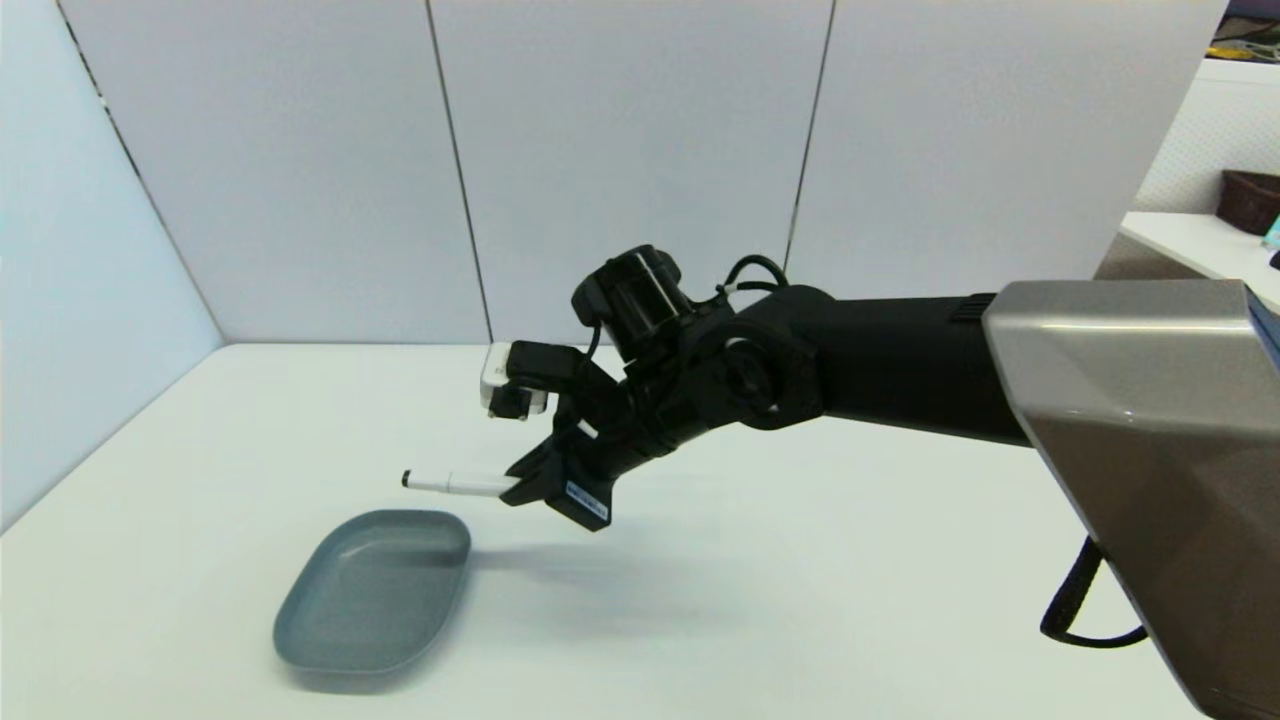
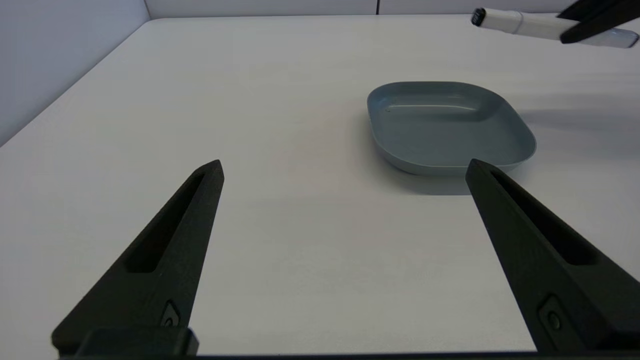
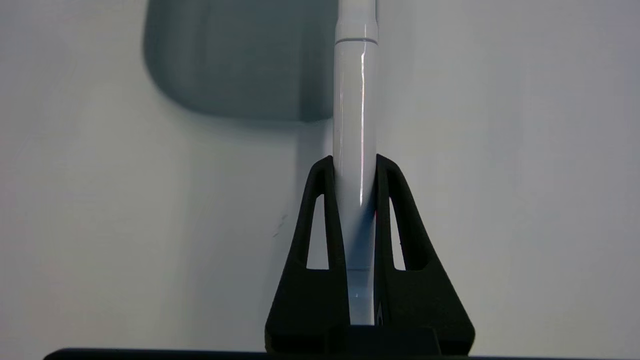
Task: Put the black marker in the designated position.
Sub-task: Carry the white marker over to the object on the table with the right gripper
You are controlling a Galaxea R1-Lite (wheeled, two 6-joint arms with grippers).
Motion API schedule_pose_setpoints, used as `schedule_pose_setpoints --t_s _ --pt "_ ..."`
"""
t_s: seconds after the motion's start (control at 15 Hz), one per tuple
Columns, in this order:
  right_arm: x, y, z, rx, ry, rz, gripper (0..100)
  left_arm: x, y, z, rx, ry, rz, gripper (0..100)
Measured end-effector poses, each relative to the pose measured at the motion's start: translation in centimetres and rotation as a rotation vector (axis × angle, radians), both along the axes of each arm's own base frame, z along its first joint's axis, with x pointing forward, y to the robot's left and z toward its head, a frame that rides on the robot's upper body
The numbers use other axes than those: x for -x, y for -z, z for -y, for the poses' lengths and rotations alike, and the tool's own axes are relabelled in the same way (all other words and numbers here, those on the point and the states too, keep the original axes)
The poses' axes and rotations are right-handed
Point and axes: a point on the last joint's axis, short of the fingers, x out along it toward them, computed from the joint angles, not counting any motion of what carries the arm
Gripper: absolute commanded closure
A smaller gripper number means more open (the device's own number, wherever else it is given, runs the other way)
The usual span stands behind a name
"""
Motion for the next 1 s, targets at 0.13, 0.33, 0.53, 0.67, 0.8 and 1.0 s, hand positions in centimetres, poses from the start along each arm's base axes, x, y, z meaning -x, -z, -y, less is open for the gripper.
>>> schedule_pose_setpoints --t_s 0.13,0.33,0.53,0.67,0.8,1.0 --pt "-0.4 -0.2 -0.5 -0.047 -0.003 0.047 100 0.0 0.0 0.0 0.0 0.0 0.0 0" --pt "-1.1 -0.4 -1.2 -0.12 -0.005 0.124 100 0.0 0.0 0.0 0.0 0.0 0.0 0" --pt "-1.8 0.0 -2.2 -0.185 -0.021 0.218 100 0.0 0.0 0.0 0.0 0.0 0.0 0" --pt "-2.1 0.7 -3.1 -0.212 -0.017 0.268 100 0.0 0.0 0.0 0.0 0.0 0.0 0" --pt "-2.1 1.6 -4.0 -0.219 0.009 0.304 100 0.0 0.0 0.0 0.0 0.0 0.0 0" --pt "-2.0 3.1 -5.1 -0.22 0.01 0.316 100 0.0 0.0 0.0 0.0 0.0 0.0 0"
